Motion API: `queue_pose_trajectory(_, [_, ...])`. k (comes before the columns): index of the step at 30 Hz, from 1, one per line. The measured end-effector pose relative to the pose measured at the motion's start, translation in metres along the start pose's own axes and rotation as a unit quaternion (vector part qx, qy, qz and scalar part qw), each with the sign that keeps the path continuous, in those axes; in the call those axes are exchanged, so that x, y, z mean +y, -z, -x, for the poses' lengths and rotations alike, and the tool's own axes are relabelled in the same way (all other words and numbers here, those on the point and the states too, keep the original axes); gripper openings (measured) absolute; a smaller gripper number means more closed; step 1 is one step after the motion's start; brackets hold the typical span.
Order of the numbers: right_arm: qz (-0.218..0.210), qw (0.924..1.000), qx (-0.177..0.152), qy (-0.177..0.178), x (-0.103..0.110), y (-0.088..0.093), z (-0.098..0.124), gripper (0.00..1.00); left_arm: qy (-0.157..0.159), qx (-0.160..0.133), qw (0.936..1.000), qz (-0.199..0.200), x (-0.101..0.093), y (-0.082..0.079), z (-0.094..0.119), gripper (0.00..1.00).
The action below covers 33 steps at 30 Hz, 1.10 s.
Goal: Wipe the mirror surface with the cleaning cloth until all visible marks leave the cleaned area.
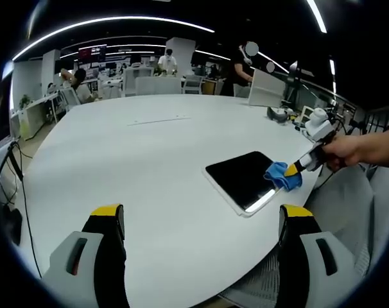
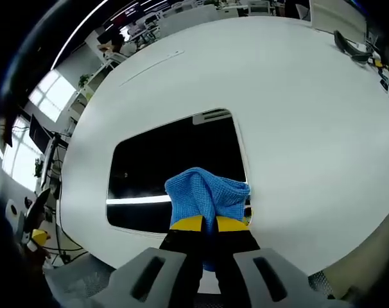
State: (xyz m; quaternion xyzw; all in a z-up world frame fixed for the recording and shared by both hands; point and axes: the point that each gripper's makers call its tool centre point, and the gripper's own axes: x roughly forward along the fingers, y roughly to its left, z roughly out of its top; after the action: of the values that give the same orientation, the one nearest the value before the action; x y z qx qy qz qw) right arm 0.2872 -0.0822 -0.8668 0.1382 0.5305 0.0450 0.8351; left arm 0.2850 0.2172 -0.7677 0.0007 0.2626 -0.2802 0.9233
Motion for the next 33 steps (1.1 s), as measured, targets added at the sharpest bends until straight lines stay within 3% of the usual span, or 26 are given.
queue_pose_trajectory(29, [0.032, 0.9987, 0.017, -0.037, 0.063, 0.012, -0.014, 0.00, 0.005, 0.002, 1.0000, 0.002, -0.005, 0.012, 0.004, 0.99])
queue_pose_trajectory(33, [0.033, 0.9987, 0.020, -0.034, 0.060, 0.012, -0.014, 0.00, 0.009, 0.009, 0.9999, -0.003, -0.008, 0.015, 0.003, 0.99])
